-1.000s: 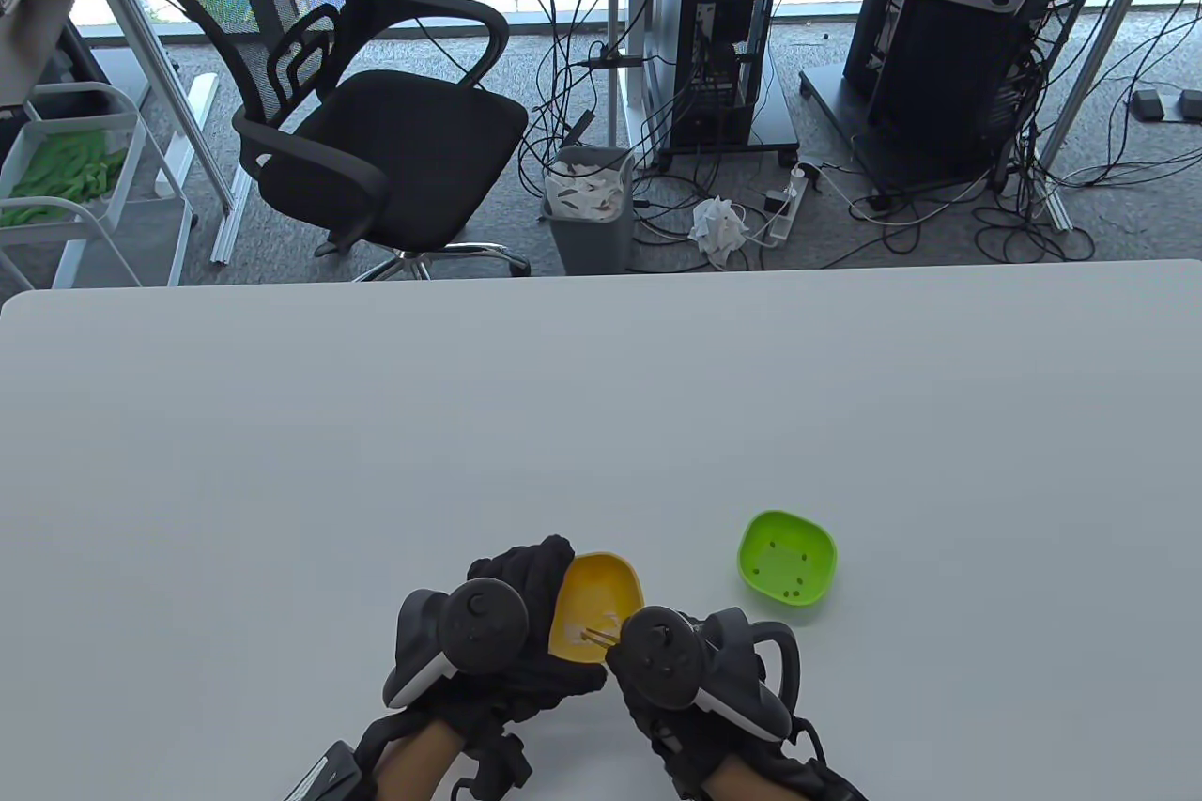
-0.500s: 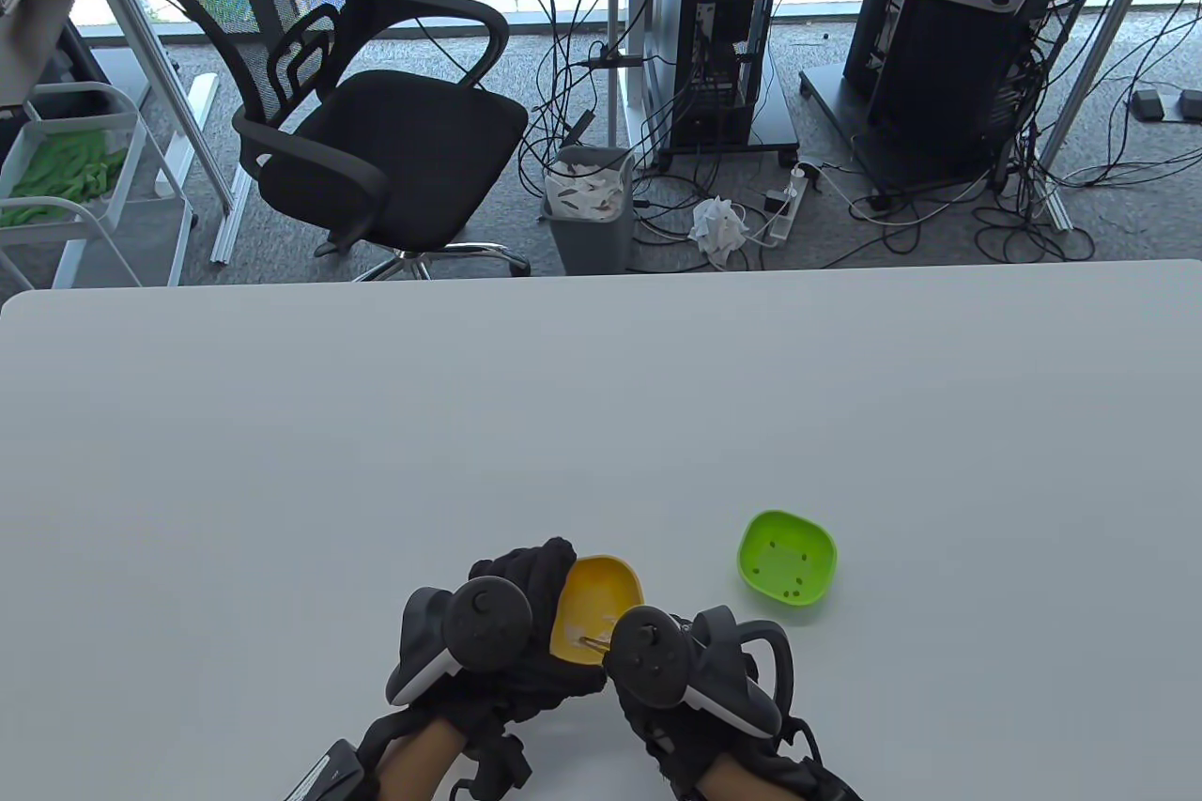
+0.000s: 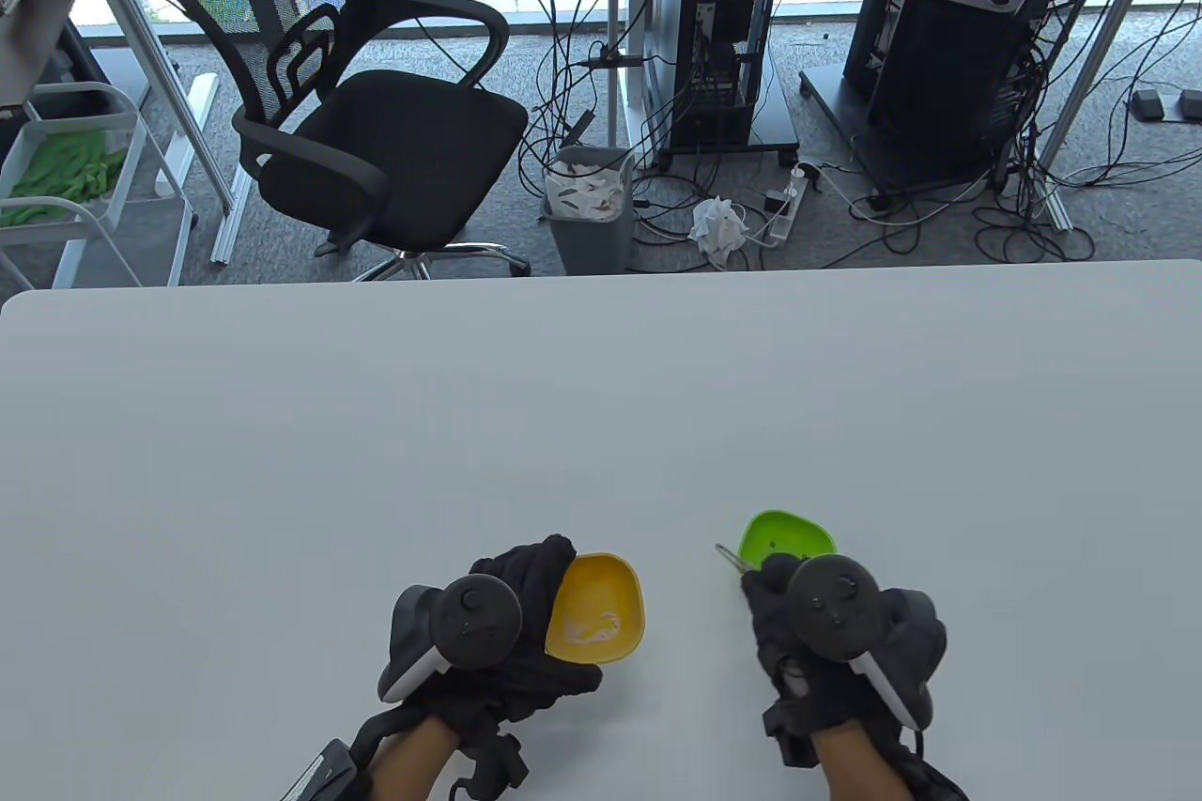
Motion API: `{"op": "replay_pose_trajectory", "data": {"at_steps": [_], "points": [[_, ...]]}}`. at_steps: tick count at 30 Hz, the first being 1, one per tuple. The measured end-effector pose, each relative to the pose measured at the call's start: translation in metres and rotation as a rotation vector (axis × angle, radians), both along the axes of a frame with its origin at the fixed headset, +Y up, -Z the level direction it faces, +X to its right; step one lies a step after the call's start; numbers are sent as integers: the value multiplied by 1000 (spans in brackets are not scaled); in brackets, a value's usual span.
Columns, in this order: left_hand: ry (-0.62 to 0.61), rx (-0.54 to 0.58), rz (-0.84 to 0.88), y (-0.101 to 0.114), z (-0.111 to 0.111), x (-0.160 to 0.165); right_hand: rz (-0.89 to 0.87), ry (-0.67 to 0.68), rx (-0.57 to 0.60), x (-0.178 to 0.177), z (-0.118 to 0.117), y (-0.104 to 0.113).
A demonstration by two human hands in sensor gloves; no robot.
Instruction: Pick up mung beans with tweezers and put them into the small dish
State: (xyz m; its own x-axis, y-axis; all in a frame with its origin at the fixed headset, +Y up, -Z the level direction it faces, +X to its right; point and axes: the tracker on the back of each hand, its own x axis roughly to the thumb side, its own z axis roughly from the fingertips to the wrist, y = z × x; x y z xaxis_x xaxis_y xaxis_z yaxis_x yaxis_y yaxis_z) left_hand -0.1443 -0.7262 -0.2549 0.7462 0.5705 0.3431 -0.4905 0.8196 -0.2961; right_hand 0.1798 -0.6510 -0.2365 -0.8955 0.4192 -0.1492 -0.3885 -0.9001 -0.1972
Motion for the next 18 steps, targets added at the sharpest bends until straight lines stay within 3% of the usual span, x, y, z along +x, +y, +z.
{"op": "replay_pose_trajectory", "data": {"at_steps": [5, 18], "points": [[-12, 1, 0, 0, 1, 0, -30, -135, -89, 35, -12, -21], [-14, 15, 16, 1, 2, -1, -19, -118, -136, 30, -19, -33]]}}
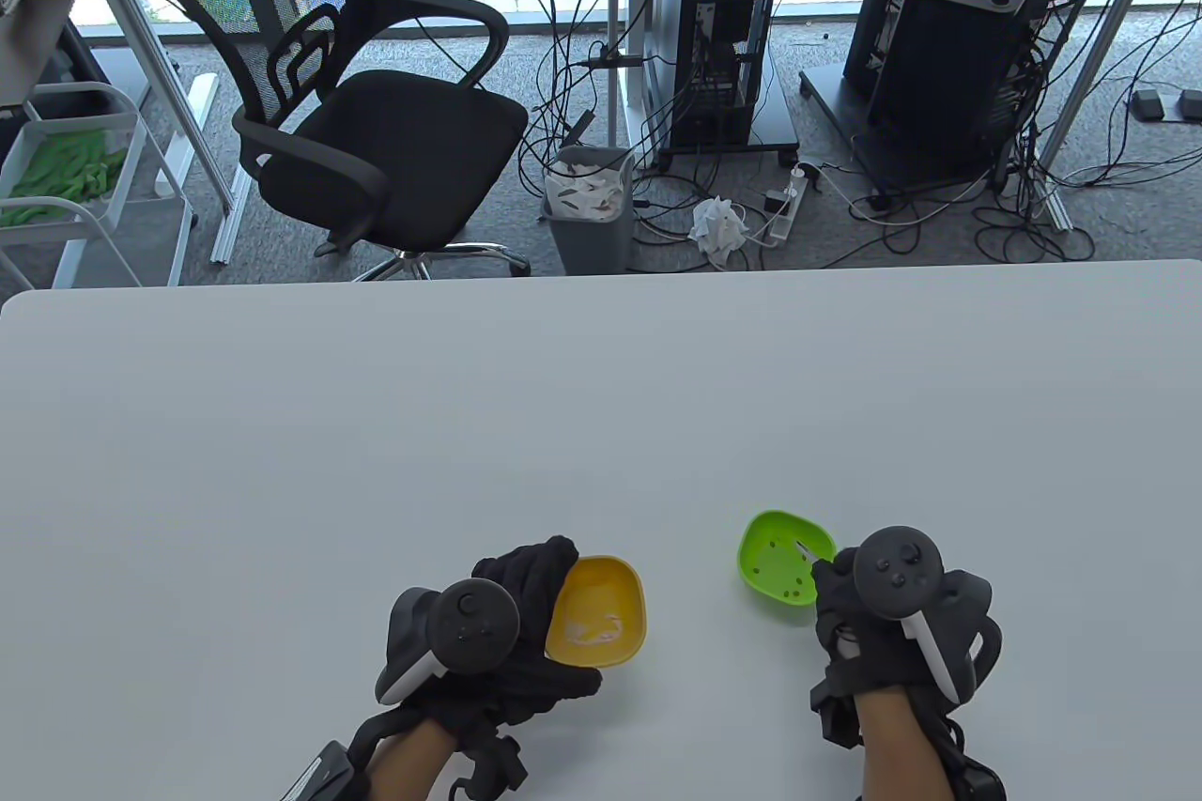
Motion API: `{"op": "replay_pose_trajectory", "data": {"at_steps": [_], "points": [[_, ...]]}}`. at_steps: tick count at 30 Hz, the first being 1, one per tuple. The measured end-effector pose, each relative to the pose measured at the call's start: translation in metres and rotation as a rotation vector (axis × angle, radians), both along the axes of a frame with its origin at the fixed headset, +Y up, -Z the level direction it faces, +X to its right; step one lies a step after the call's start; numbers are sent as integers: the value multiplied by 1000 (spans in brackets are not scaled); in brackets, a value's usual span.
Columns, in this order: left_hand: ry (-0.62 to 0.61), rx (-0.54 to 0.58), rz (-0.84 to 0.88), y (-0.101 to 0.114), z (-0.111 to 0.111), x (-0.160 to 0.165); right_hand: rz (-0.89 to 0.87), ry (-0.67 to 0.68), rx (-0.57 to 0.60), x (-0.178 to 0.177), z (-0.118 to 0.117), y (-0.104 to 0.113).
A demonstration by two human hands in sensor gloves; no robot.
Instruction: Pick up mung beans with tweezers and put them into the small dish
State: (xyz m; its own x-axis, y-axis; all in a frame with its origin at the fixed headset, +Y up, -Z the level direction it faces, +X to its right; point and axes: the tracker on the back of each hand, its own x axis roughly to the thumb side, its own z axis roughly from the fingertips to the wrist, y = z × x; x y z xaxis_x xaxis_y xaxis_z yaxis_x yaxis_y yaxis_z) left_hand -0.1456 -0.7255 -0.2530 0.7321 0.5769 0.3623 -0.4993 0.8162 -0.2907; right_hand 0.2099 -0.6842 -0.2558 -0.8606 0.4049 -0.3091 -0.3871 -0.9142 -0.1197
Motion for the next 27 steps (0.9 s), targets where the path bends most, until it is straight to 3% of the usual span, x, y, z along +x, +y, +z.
{"op": "replay_pose_trajectory", "data": {"at_steps": [19, 27], "points": [[10, -23, -19, -4, -2, 1, -21, 14, -6, -1, -2, -3], [-3, -47, -160, -5, -30, 1, -97, 14, -3, 2, 1, -3]]}}
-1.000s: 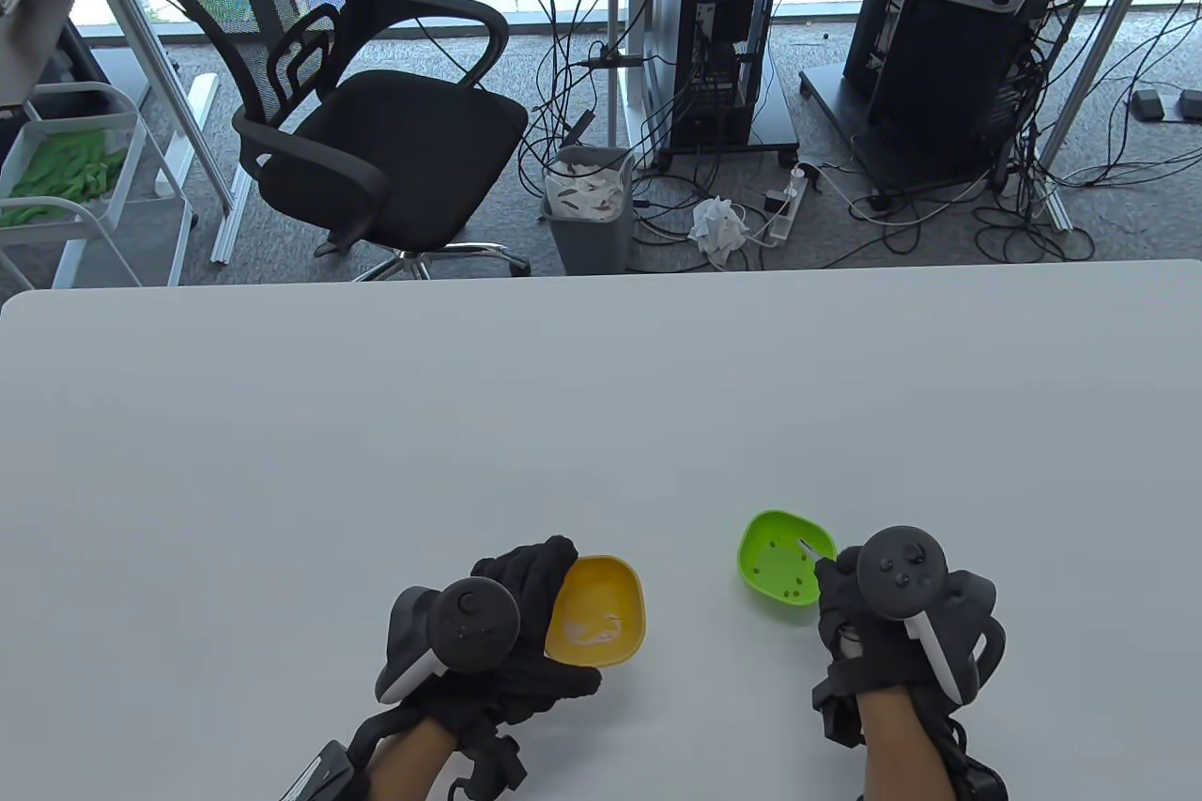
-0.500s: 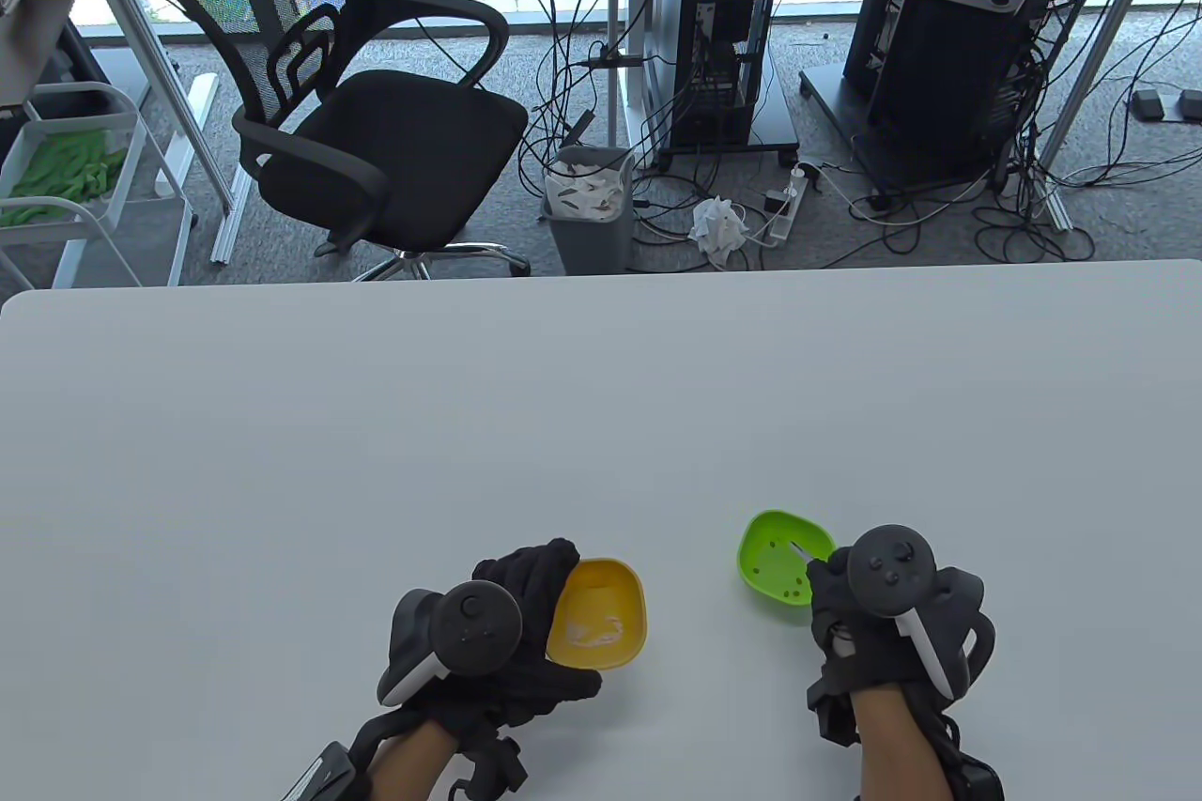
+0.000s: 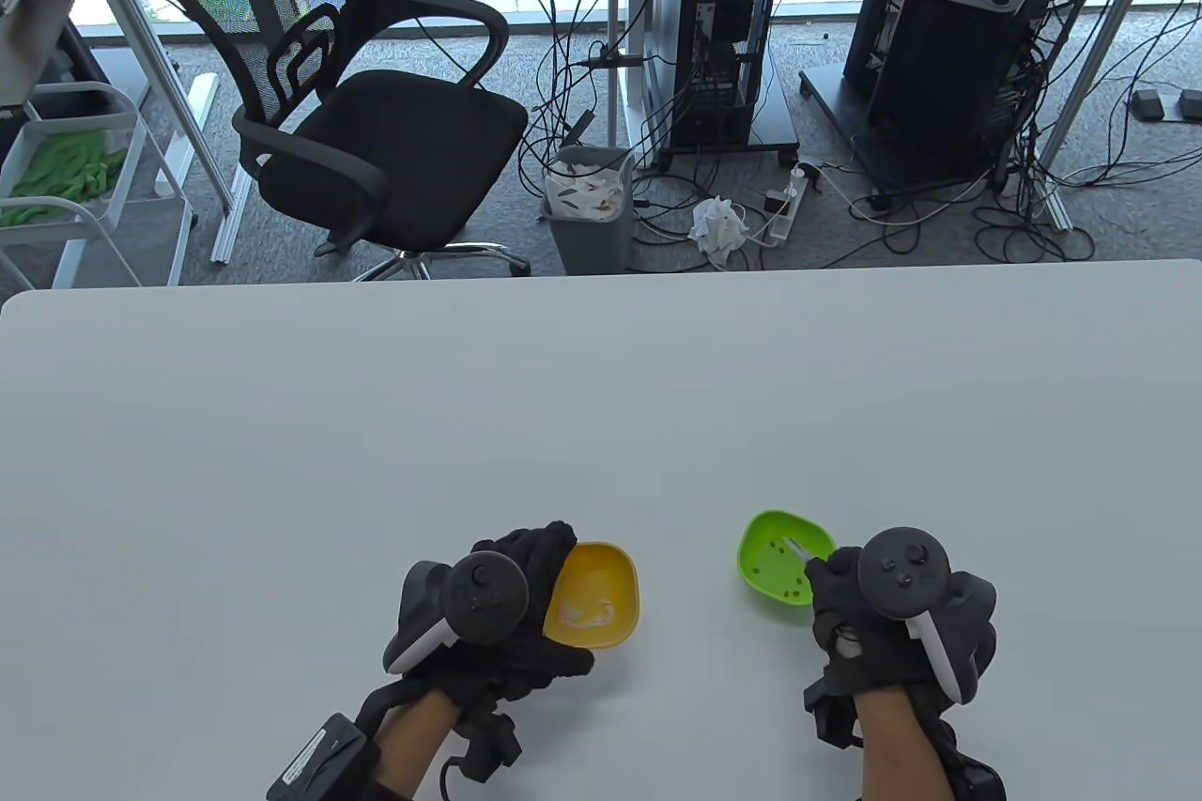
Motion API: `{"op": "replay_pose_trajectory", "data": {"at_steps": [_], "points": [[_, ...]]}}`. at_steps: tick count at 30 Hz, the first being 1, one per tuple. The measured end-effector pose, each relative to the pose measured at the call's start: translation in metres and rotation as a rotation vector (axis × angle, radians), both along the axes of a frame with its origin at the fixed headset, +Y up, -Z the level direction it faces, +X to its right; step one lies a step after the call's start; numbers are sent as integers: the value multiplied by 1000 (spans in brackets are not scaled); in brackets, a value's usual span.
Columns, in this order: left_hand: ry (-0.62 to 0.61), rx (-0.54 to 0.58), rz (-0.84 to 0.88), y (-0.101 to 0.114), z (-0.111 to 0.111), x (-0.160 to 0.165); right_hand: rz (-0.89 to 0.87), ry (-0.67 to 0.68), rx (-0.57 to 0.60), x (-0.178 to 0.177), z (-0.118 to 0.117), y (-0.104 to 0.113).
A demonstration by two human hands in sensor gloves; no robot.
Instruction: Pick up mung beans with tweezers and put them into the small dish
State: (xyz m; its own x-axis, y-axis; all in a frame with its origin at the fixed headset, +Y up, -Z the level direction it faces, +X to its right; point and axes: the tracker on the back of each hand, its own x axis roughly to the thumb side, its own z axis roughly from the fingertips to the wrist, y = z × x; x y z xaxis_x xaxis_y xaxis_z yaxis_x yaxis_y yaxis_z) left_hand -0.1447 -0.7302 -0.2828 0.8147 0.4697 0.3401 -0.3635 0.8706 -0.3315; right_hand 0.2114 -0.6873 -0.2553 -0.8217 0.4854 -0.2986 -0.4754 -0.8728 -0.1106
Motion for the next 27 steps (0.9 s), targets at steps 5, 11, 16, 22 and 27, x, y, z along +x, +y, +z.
{"op": "replay_pose_trajectory", "data": {"at_steps": [5, 11, 16, 22, 27], "points": [[-5, -55, -39, -11, -24, -2, -22, 24, 3, -3, -1, -1], [17, -215, 14, -30, -43, -5, -43, 41, 3, -4, -2, -2], [20, -250, -15, -38, -50, -5, -65, 60, 4, -6, -2, -2], [42, -304, -5, -46, -54, -9, -79, 69, -2, -7, -2, -3], [53, -324, 8, -47, -53, -15, -80, 69, -1, -7, -1, -3]]}}
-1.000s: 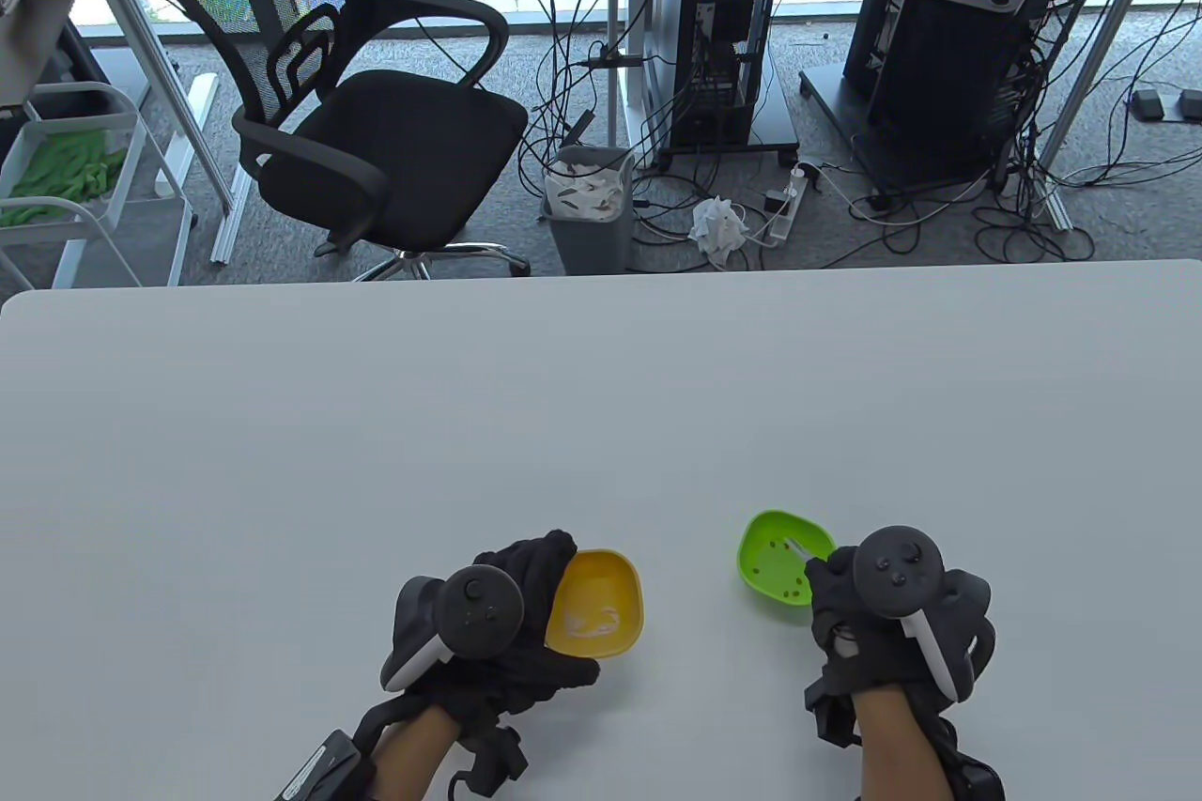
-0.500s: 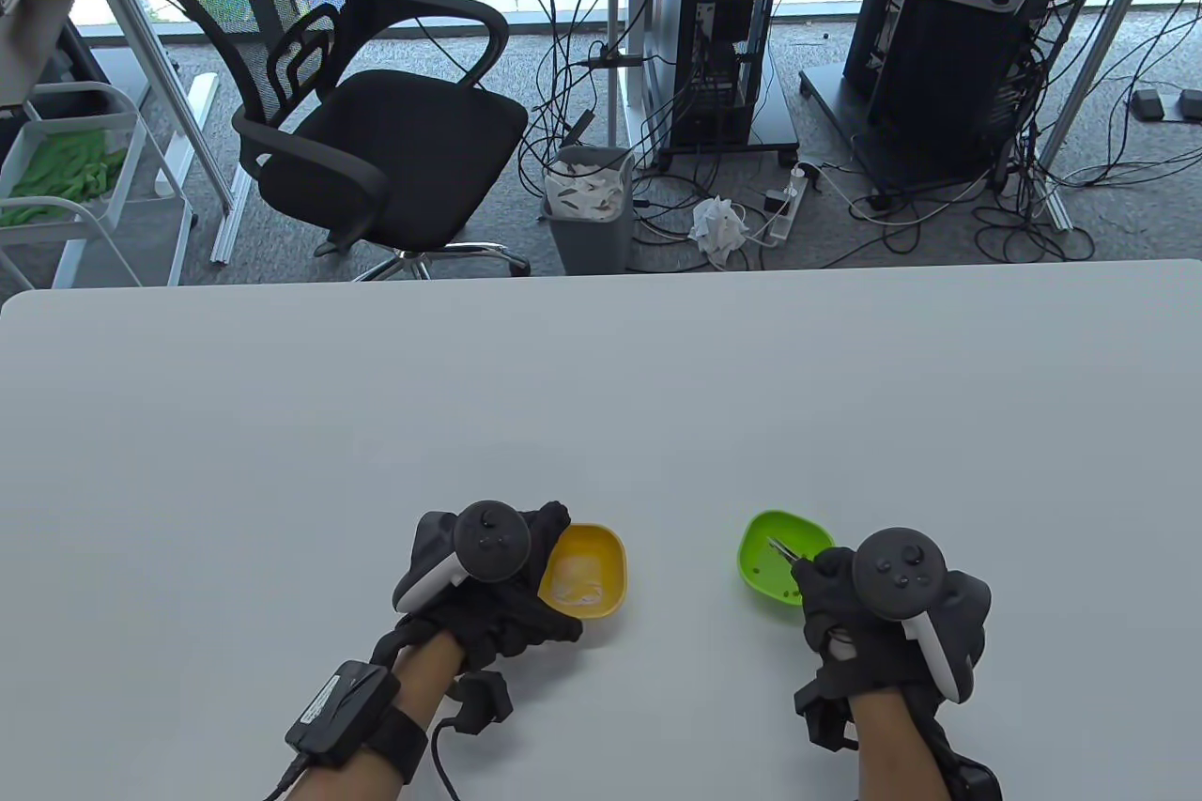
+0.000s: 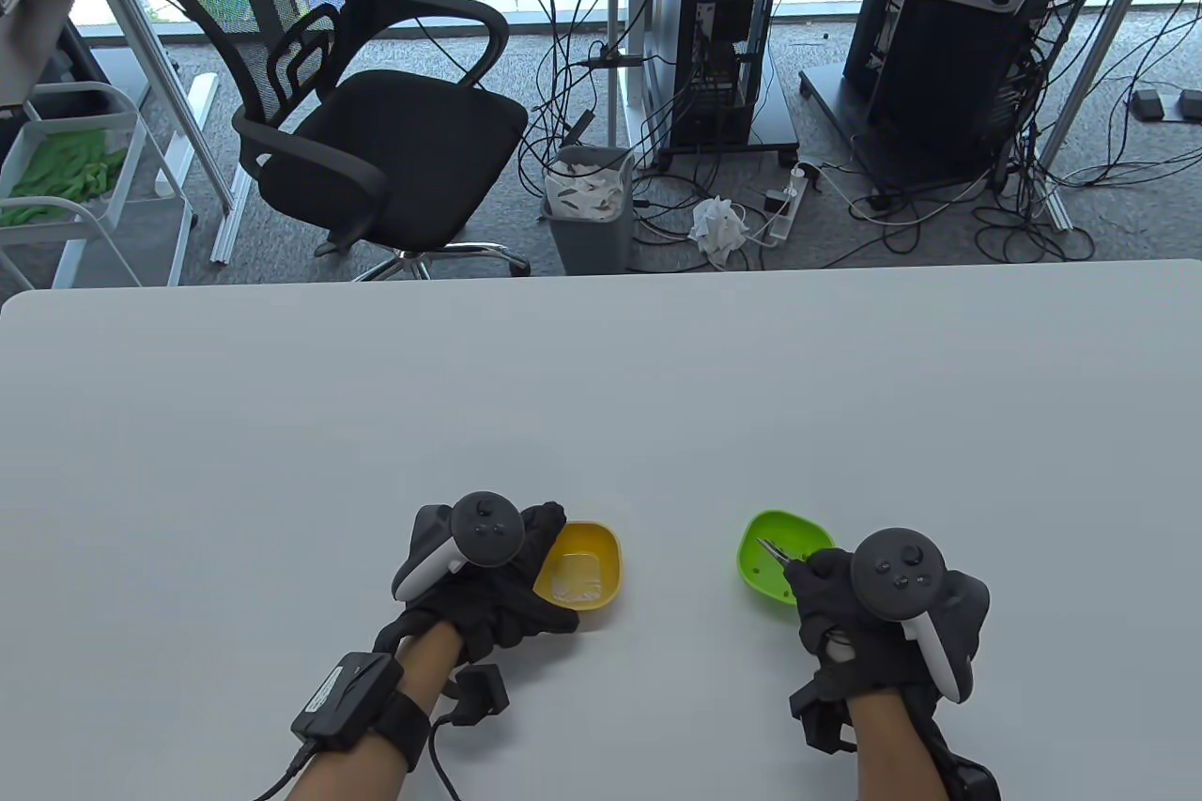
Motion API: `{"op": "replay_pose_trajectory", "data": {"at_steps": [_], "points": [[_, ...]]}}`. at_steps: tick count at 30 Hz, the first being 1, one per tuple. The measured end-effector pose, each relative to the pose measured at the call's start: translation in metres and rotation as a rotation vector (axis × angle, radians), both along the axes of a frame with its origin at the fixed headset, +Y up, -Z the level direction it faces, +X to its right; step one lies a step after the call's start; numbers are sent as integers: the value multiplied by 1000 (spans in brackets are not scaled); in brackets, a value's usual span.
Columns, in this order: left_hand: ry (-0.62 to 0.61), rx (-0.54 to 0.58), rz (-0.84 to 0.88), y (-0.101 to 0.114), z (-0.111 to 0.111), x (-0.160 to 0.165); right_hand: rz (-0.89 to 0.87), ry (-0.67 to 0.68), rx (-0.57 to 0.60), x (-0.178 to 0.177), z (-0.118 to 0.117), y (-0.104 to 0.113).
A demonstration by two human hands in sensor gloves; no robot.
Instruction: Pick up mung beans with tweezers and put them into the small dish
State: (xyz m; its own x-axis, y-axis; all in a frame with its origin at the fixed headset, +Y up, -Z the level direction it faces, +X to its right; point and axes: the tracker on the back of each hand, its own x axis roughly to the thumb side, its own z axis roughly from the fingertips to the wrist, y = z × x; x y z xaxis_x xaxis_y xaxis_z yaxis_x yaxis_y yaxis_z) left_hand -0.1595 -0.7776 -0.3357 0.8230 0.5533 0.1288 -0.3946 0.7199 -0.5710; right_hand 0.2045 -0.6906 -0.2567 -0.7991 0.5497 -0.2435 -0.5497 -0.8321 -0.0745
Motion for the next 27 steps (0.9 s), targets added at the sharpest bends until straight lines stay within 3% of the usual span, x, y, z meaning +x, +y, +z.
{"op": "replay_pose_trajectory", "data": {"at_steps": [6, 15, 22, 27], "points": [[34, 116, -5, 21, 15, -9, -6, -14, 25, 0, 2, 2], [108, 285, -2, 60, 68, -6, 14, 1, 22, -9, 4, 0], [113, 390, -186, 73, 94, 2, 3, 3, 20, -9, 3, 0], [118, 409, -242, 71, 100, 6, 17, -34, 58, -6, 6, 6]]}}
